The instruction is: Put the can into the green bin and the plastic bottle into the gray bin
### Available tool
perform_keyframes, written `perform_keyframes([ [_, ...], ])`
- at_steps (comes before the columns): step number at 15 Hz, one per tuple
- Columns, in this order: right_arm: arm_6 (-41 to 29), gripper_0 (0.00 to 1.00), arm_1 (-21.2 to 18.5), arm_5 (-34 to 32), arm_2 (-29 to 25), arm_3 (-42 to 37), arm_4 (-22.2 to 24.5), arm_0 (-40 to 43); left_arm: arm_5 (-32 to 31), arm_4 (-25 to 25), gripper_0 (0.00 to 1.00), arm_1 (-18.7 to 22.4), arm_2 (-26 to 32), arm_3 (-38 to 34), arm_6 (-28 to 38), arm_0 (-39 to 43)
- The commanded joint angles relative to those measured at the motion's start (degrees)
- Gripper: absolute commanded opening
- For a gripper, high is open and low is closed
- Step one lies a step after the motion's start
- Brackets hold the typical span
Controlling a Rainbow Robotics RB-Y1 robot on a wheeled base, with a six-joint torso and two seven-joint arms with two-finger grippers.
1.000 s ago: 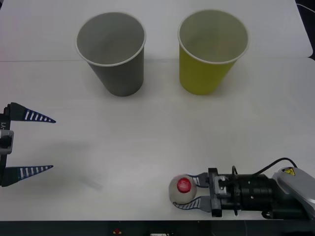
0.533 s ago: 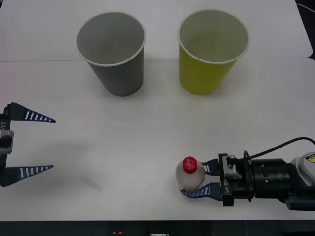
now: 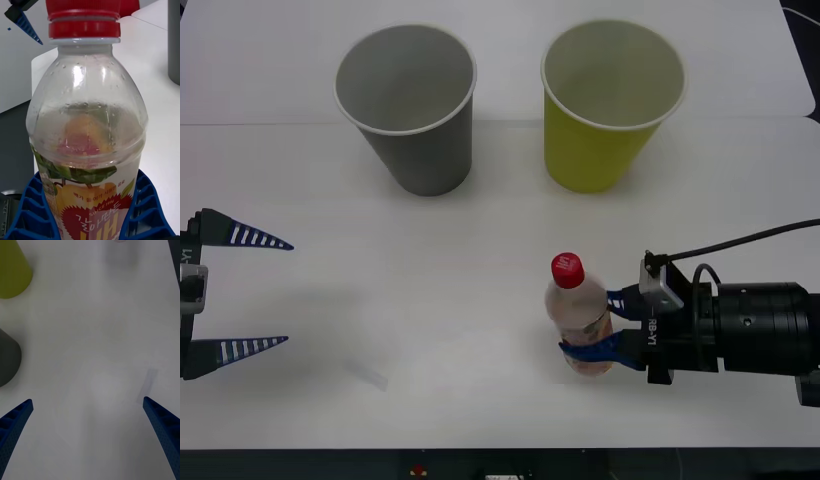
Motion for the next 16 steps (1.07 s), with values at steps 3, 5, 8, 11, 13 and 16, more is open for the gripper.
perform_keyframes([
  [3,-20.87,0.0,-0.41,-1.2,-3.54,-11.3,11.86,-0.68,0.0,0.0,1.0,0.0,0.0,0.0,0.0,0.0],
  [5,-29.05,0.0,-1.21,-3.31,-3.89,-14.11,14.67,-3.32,0.0,0.0,1.0,0.0,0.0,0.0,0.0,0.0],
  [8,-38.36,0.0,-2.61,-7.09,-4.42,-15.08,15.02,-9.3,0.0,0.0,1.0,0.0,0.0,0.0,0.0,0.0],
  [11,-43.9,0.0,-3.58,-10.69,-4.42,-15.08,15.73,-17.56,0.0,0.0,1.0,0.0,0.0,0.0,0.0,0.0],
  [13,-46.8,0.0,-3.49,-13.86,-4.42,-14.73,16.69,-24.06,0.0,0.0,1.0,0.0,0.0,0.0,0.0,0.0],
  [16,-46.71,0.0,-2.96,-15.26,-3.18,-9.63,15.38,-33.47,0.0,0.0,1.0,0.0,0.0,0.0,0.0,0.0],
])
